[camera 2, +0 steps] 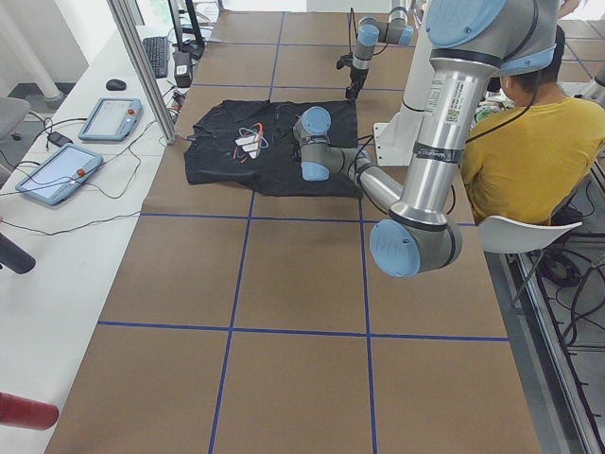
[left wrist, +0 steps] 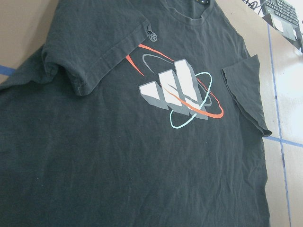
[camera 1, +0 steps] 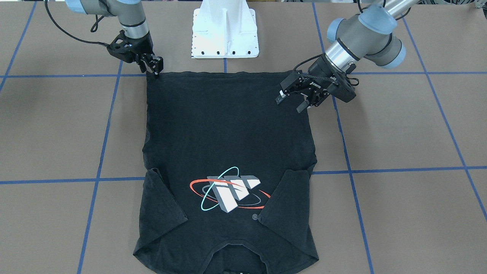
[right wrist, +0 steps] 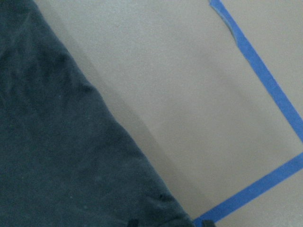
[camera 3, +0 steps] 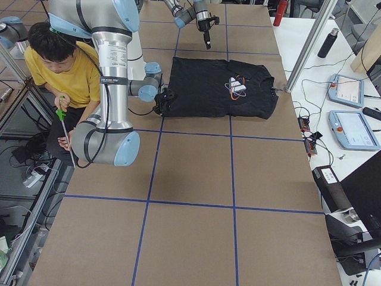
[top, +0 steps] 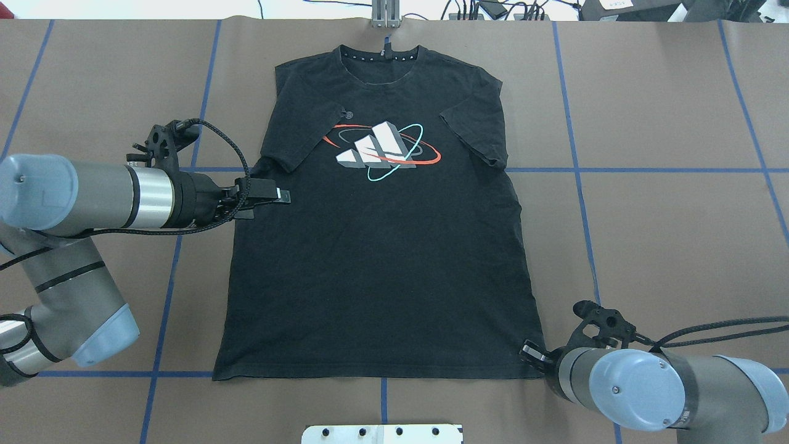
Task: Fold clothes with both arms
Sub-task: 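Move the left gripper down the shirt side to the near hem corner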
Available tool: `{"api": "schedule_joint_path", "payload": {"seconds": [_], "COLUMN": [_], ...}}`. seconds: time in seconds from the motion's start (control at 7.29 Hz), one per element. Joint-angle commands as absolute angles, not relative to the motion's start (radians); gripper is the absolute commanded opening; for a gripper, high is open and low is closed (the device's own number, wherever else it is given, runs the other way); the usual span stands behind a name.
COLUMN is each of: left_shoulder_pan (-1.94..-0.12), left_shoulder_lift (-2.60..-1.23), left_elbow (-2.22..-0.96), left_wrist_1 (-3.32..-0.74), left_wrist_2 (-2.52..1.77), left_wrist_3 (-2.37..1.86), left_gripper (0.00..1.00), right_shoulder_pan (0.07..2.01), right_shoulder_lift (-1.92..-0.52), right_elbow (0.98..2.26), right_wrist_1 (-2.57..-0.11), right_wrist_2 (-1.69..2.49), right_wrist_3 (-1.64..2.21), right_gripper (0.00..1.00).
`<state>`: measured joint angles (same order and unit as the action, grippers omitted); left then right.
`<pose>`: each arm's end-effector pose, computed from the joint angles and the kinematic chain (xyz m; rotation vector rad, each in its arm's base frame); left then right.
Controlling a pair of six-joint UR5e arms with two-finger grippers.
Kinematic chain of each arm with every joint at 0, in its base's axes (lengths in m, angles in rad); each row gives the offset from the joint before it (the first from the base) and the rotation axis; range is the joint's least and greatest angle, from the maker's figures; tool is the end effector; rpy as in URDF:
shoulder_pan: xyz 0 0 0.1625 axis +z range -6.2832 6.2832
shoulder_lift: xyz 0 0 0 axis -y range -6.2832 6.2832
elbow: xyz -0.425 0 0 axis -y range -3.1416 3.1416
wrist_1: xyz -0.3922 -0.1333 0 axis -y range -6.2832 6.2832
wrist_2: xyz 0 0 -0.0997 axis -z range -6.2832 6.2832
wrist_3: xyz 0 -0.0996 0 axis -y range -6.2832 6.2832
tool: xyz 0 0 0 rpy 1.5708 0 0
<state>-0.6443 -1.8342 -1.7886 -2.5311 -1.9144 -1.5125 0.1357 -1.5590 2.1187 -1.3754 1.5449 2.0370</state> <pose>0.3912 -0.4186 0.3045 0.2262 1.4355 -0.2319 -0.4554 -0.1993 0.3834 -0.1014 -0.7602 0.5824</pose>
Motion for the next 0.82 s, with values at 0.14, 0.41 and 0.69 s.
{"api": "schedule_joint_path", "payload": {"seconds": [0.14, 0.41, 0.69], "left_shoulder_pan": [-0.644, -0.638, -0.538], "left_shoulder_lift": [-1.832, -1.824, -1.758], "left_elbow": [-1.787, -1.795, -1.848], "left_wrist_1": [-2.531, -2.530, -2.523], "left_wrist_2": [-1.913, -1.914, -1.881], "left_wrist_3": [-1.512, -1.617, -1.788], "left_gripper": [0.99, 0.99, 0.99], "right_shoulder_pan": [0.138, 0.141, 0.140], "right_shoulder_lift": [-1.568, -1.597, -1.621], "right_elbow": [2.121, 2.163, 2.197], "right_wrist_1": [-1.376, -1.376, -1.376], "right_wrist_2": [1.545, 1.548, 1.546], "right_wrist_3": [2.037, 2.036, 2.037], "right_gripper": [0.03, 0.00, 0.00]}}
